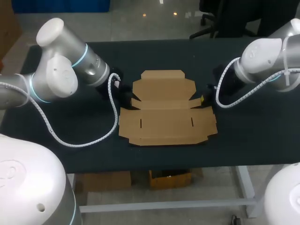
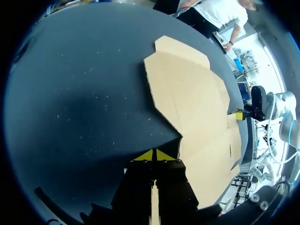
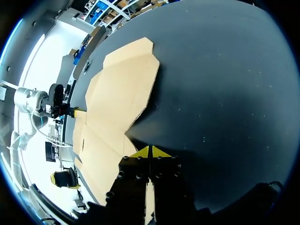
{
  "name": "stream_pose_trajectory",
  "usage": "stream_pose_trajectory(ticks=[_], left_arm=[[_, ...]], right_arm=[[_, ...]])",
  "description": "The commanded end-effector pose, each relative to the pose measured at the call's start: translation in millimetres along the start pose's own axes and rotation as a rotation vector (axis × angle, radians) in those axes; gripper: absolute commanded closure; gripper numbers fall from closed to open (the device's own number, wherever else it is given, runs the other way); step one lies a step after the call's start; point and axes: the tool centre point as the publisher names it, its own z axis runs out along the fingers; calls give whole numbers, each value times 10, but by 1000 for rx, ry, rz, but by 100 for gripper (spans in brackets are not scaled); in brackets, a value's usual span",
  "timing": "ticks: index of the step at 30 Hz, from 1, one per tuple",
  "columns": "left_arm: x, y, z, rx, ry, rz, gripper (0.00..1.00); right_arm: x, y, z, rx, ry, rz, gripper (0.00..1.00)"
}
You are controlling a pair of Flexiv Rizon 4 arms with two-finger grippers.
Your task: Assemble the packaging by folding the flat box into shape, placing the metal phone stand inside, and closing the box properly
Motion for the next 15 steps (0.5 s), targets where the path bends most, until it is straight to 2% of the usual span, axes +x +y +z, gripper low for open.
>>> stream_pose_trajectory(ticks=[1, 15], left_arm=[[12, 4, -6, -1, -7, 1, 100], [67, 0, -12, 1, -14, 19, 100]], right_arm=[[18, 25, 11, 6, 0, -2, 100], [166, -8, -16, -6, -14, -21, 100]])
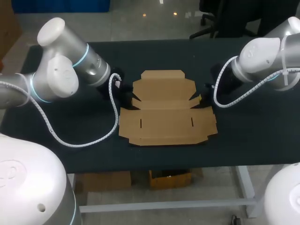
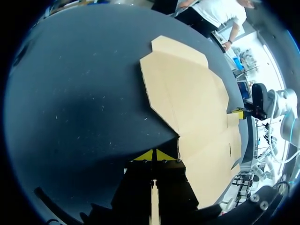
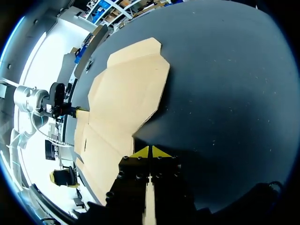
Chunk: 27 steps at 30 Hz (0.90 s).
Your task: Assemble the packaging by folding the flat box into shape, placing the metal phone stand inside, and closing the box properly
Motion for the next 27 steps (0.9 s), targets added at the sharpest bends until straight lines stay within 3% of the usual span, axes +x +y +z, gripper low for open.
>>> stream_pose_trajectory(ticks=[1, 27], left_arm=[[40, 0, -13, 1, -9, 5, 100], [201, 76, -57, 47, -38, 33, 100]], right_arm=[[68, -37, -29, -8, -21, -4, 100], [66, -17, 111, 18, -25, 12, 100]])
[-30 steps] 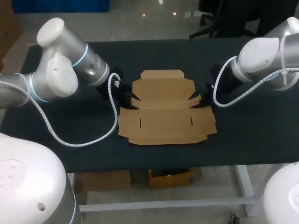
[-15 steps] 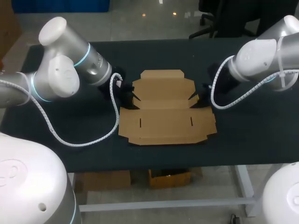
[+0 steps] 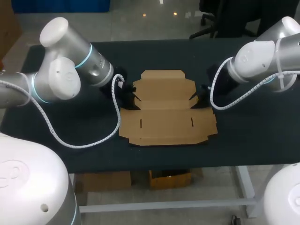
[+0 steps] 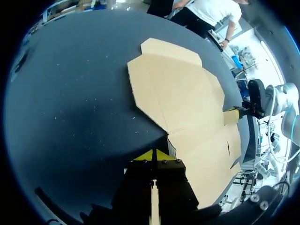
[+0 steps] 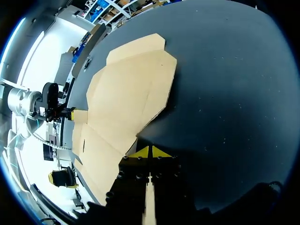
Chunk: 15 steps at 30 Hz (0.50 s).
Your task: Assemble the packaging by folding the flat box into shape, placing the metal phone stand inside, and closing the box properly
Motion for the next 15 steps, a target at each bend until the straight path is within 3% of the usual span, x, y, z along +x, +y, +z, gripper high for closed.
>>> stream_pose_trajectory(ticks=[1, 15], left_arm=[[84, 54, -25, 30, -26, -2, 100], [196, 43, -21, 45, -54, 6, 100]], right_arm=[[6, 12, 7, 6, -1, 5, 100], [201, -63, -67, -31, -52, 29, 100]])
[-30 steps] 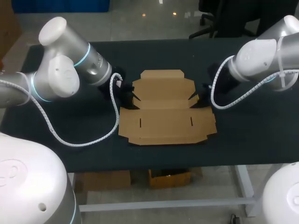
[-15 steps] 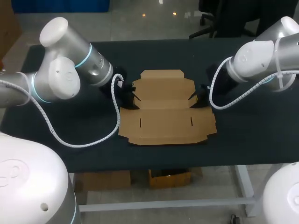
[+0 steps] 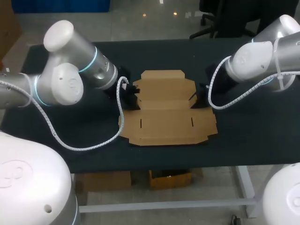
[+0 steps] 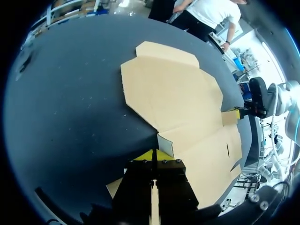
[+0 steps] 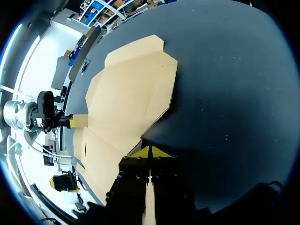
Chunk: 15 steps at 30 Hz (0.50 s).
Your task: Assemble the packaging by folding the flat box into shape, placing the metal phone stand inside, and closing the box properly
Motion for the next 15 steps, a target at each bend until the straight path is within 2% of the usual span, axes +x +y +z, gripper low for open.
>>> stream_pose_trajectory(ticks=[1, 15], left_arm=[[64, 6, -20, 1, -17, 6, 100], [185, -12, -45, 13, -27, 38, 100]], right_arm=[[114, -92, -40, -22, -28, -6, 100], [191, -57, 30, -17, -19, -31, 100]])
